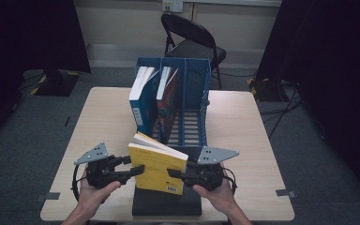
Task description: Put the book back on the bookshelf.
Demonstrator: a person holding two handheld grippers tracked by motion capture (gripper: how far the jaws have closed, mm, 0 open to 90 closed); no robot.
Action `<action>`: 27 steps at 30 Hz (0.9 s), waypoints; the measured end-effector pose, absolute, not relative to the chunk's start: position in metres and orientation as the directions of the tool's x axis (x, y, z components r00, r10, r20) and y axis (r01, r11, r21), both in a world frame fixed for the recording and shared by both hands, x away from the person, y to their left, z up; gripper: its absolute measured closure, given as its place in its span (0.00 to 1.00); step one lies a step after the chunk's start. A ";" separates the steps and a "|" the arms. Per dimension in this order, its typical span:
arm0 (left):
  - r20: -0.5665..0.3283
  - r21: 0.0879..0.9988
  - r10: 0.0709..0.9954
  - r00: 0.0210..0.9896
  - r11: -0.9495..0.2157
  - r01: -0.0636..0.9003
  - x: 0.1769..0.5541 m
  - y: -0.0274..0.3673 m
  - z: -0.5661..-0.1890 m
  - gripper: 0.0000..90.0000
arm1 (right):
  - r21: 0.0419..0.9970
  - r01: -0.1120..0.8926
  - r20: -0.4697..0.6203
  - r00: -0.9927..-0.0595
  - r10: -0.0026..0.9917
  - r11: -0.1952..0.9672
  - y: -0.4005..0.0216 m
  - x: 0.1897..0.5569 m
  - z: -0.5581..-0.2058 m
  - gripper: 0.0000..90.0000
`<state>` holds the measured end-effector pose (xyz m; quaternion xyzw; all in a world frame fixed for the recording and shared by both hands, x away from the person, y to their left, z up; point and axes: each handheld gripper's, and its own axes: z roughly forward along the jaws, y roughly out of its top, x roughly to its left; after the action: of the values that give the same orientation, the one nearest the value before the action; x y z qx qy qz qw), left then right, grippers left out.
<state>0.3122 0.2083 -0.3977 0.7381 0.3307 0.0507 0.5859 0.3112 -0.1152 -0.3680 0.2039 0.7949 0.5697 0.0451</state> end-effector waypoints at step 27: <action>-0.252 0.826 0.627 0.737 -0.257 0.501 0.320 0.205 -0.424 0.30 | 0.915 0.276 0.102 -0.865 0.491 0.296 -0.142 0.311 -0.369 0.82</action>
<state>0.3205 0.2047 -0.4238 0.7902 0.3569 0.0635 0.4941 0.3111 -0.1417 -0.3690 0.2399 0.7988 0.5428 0.0989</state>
